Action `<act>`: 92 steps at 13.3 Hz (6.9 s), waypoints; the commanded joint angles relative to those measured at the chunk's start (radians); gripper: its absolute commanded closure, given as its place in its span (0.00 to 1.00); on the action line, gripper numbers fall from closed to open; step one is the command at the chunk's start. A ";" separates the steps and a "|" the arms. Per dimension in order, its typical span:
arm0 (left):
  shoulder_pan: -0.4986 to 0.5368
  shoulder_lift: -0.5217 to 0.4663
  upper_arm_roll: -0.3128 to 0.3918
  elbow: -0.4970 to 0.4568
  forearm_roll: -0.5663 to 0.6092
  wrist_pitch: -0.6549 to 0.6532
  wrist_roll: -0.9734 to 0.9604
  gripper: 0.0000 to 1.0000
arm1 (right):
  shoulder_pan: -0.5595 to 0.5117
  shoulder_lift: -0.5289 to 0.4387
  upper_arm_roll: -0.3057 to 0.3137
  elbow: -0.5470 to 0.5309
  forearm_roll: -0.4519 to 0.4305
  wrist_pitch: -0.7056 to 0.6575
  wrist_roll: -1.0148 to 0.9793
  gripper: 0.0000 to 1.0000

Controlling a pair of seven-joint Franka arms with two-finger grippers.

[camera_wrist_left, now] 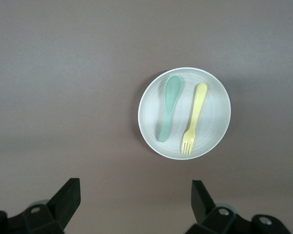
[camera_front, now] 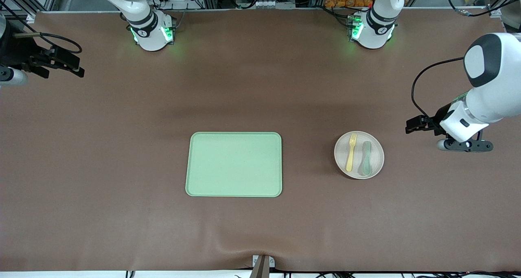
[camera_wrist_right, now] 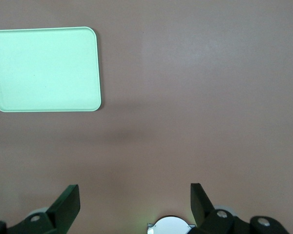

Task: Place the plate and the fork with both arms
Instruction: 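Move the left gripper down to the rim of the white plate, then close the left gripper on the plate rim, then slide the plate with the left gripper onto the green tray, then release the plate and raise the left gripper while the right gripper approaches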

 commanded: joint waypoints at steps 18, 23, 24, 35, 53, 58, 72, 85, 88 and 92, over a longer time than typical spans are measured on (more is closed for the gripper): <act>0.062 0.267 -0.004 -0.042 -0.144 0.283 0.249 0.03 | 0.000 -0.004 0.000 0.003 0.013 -0.015 0.005 0.00; 0.052 0.301 -0.019 -0.086 -0.194 0.400 0.249 0.11 | 0.002 -0.004 0.000 0.003 0.013 -0.015 0.005 0.00; 0.055 0.313 -0.030 -0.100 -0.227 0.420 0.250 0.11 | 0.002 -0.004 0.000 0.003 0.013 -0.015 0.005 0.00; 0.050 0.363 -0.049 -0.160 -0.229 0.558 0.252 0.43 | 0.000 -0.004 0.000 0.003 0.013 -0.020 0.005 0.00; 0.046 0.384 -0.056 -0.139 -0.222 0.555 0.275 1.00 | -0.003 -0.004 0.000 0.003 0.013 -0.022 0.004 0.00; 0.061 0.373 -0.096 -0.104 -0.230 0.547 0.272 1.00 | -0.002 -0.004 0.000 0.003 0.013 -0.022 0.004 0.00; -0.082 0.385 -0.174 0.199 -0.230 0.372 0.042 1.00 | 0.000 -0.002 0.000 0.003 0.013 -0.020 0.004 0.00; -0.379 0.571 -0.164 0.381 -0.218 0.403 -0.260 1.00 | 0.002 0.001 0.005 0.007 0.013 -0.028 0.004 0.00; -0.419 0.623 -0.164 0.384 -0.219 0.492 -0.311 1.00 | 0.000 0.012 0.005 0.007 0.013 -0.025 0.004 0.00; -0.456 0.685 -0.164 0.426 -0.218 0.527 -0.443 1.00 | 0.003 0.044 0.005 0.006 0.013 -0.023 0.002 0.00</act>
